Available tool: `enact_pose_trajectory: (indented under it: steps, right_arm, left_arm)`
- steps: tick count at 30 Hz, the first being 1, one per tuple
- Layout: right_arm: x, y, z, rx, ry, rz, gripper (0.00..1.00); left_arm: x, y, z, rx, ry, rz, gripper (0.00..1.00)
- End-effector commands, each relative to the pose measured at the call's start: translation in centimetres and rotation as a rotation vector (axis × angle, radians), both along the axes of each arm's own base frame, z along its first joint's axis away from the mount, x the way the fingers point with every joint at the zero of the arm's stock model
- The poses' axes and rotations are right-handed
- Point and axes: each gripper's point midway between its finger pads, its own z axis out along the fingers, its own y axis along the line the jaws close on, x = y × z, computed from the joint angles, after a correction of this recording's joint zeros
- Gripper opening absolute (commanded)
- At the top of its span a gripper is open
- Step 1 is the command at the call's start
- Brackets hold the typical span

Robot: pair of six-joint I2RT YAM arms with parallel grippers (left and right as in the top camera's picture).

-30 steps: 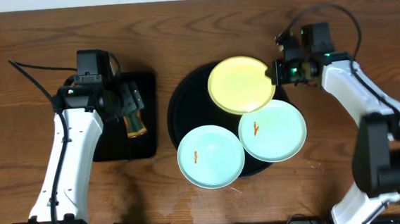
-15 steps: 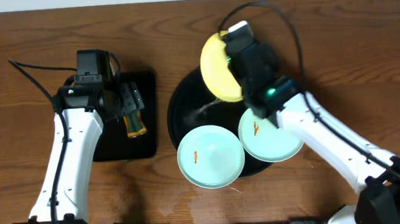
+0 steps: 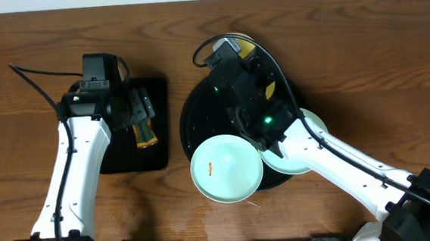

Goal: Clean dirty plates on tray and stack at the side
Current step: 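Lift the yellow plate off the round tray with the right gripper, then place the yellow plate on the table right of the tray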

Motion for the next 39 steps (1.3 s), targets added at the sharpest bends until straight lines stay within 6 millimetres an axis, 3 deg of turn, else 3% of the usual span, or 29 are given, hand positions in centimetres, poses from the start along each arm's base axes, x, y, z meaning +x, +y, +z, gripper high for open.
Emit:
enact_pose_trajectory:
  steps: [1, 18, 27, 32, 36, 39]
  right_arm:
    - [-0.3, -0.5, 1.2, -0.050, -0.029, -0.035, 0.01]
    - [-0.3, -0.5, 1.2, -0.048, -0.031, -0.036, 0.01]
    - [-0.1, -1.5, 0.7, 0.084, -0.054, -0.103, 0.01]
    - [0.5, -4.1, -1.8, 0.249, 0.008, -0.187, 0.01]
    - [0.0, -5.4, -6.5, 0.521, 0.237, -0.213, 0.01]
    - [-0.6, -6.5, -8.4, 0.739, 0.395, -0.243, 0.01]
  left_arm:
    - [0.4, 0.1, 0.6, 0.005, -0.014, -0.004, 0.85]
    - [0.4, 0.1, 0.6, 0.005, -0.014, -0.004, 0.85]
    - [0.4, 0.1, 0.6, 0.005, -0.015, -0.004, 0.85]
    - [0.4, 0.1, 0.6, 0.005, -0.014, -0.004, 0.85]
    - [0.4, 0.1, 0.6, 0.005, -0.014, -0.004, 0.85]
    - [0.4, 0.1, 0.6, 0.005, -0.014, -0.004, 0.85]
